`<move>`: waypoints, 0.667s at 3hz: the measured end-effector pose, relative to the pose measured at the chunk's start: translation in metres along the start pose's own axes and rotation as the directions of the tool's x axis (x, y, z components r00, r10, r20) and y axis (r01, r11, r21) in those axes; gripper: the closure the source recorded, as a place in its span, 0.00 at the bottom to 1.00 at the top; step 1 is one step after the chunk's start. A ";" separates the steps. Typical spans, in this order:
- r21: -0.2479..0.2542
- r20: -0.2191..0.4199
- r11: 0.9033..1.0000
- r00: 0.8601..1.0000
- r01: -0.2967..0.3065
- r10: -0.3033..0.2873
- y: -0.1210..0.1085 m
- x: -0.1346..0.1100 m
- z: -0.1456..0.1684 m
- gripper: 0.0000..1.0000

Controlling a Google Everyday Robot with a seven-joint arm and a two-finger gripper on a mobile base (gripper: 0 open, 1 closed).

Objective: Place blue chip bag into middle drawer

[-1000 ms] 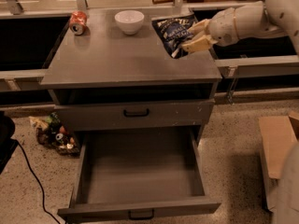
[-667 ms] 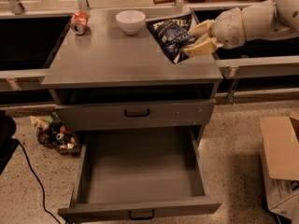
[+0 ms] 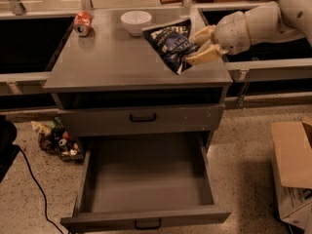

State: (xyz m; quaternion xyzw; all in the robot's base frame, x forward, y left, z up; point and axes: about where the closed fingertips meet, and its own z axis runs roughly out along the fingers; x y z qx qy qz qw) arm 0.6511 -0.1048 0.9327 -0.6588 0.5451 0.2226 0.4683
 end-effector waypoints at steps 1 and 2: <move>-0.155 0.037 0.983 0.995 0.100 -0.095 0.050 -0.028 0.026 1.00; -0.282 0.042 0.949 0.990 0.138 -0.132 0.100 -0.040 0.048 1.00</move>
Offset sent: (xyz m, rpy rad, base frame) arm -0.1506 0.0892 -0.0513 -0.1718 0.0759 0.4483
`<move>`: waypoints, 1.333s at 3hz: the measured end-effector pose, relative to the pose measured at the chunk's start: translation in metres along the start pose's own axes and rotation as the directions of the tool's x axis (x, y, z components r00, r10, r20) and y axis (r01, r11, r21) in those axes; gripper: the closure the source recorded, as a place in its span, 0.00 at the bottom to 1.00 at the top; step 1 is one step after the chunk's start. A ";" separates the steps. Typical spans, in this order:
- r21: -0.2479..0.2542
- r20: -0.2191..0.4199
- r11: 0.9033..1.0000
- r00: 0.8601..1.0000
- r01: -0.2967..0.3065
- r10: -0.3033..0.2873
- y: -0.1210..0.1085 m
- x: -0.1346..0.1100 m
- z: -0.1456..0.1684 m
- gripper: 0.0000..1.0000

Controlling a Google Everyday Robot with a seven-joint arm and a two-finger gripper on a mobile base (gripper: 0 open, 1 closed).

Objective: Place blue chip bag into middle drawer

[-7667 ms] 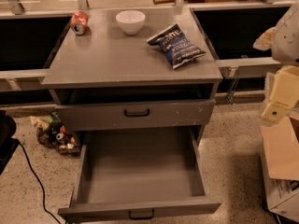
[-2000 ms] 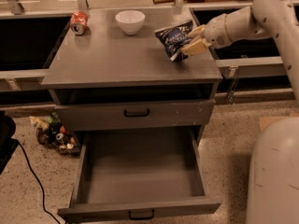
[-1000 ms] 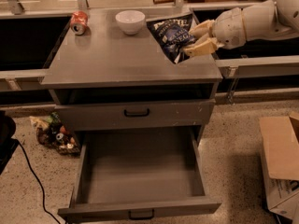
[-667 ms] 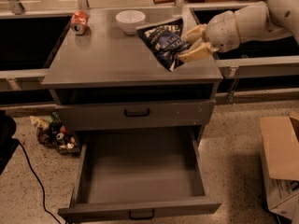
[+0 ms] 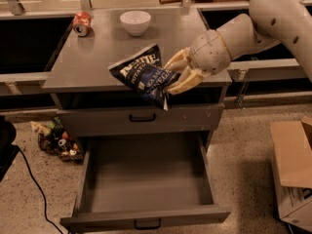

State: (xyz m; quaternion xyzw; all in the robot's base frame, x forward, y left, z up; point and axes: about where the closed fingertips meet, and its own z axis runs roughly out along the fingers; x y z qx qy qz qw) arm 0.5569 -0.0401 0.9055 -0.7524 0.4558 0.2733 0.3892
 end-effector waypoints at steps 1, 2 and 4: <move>-0.046 0.019 0.999 1.000 -0.017 0.018 0.032 -0.004 0.016 1.00; -0.056 0.020 0.998 0.999 -0.024 0.025 0.035 -0.002 0.020 1.00; -0.142 0.005 0.982 0.992 -0.124 0.126 0.072 0.057 0.064 1.00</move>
Offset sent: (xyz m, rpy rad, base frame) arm -0.0282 0.0063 -0.0142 -0.0026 0.0364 0.0296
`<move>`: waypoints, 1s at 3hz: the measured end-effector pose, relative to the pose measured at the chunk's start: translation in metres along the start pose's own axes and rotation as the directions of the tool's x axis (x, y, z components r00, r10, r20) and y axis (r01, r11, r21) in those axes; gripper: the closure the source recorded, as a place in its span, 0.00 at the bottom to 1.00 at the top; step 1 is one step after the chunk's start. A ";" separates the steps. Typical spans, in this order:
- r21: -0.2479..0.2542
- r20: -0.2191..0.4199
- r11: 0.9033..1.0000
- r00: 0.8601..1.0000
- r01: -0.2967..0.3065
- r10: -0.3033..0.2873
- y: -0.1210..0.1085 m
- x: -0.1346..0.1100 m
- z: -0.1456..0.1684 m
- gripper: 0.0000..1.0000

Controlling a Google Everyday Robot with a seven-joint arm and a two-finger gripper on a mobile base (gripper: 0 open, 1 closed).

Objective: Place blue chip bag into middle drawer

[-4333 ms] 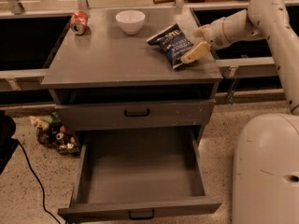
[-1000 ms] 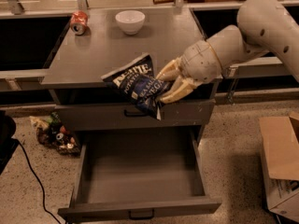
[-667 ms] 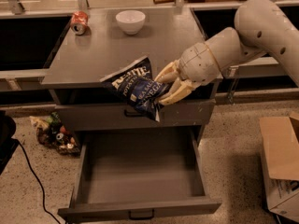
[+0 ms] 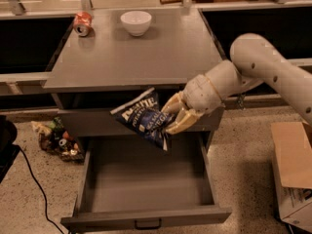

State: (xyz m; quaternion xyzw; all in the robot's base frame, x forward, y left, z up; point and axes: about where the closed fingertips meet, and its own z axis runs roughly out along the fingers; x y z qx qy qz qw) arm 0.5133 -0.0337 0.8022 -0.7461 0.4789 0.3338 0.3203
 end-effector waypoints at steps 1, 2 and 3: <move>-0.032 0.029 0.996 0.996 -0.079 0.080 0.026 0.052 0.034 1.00; -0.040 0.063 0.986 0.984 -0.164 0.166 0.045 0.098 0.064 1.00; -0.040 0.063 0.986 0.984 -0.165 0.167 0.045 0.098 0.065 1.00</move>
Offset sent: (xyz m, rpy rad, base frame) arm -0.0304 -0.0259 -0.1858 0.0333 0.2555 -0.1196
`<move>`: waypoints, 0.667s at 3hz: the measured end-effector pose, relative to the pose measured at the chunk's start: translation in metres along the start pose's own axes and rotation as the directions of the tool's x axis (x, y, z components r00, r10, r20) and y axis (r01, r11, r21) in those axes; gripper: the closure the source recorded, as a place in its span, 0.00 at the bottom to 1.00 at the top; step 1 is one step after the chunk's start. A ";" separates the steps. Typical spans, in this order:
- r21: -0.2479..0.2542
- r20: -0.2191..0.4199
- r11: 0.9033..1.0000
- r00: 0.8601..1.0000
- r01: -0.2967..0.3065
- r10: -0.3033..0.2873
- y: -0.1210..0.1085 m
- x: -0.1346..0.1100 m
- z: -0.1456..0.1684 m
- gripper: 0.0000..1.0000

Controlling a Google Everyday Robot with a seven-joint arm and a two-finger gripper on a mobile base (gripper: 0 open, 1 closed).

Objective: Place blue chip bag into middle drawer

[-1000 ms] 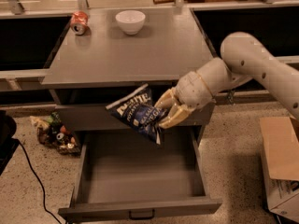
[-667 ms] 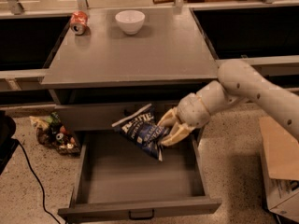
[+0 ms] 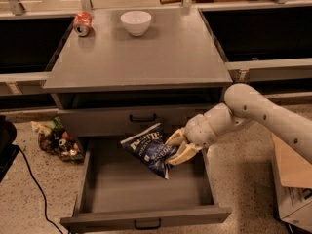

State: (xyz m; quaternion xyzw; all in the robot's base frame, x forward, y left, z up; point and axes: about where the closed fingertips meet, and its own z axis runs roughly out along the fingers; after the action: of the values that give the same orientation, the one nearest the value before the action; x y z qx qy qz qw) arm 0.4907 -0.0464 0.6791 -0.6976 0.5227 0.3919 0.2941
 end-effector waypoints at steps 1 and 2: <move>-0.001 -0.012 1.000 1.000 -0.028 0.028 -0.004 0.011 0.008 1.00; 0.029 -0.004 0.997 0.998 -0.069 0.069 -0.015 0.052 0.029 1.00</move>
Offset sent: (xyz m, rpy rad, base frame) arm 0.0351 0.0000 -0.1227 -0.0120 0.0633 -0.1421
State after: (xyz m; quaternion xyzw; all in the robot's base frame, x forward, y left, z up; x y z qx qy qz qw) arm 0.5055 -0.0438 0.6197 -0.6760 0.5528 0.3924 0.2890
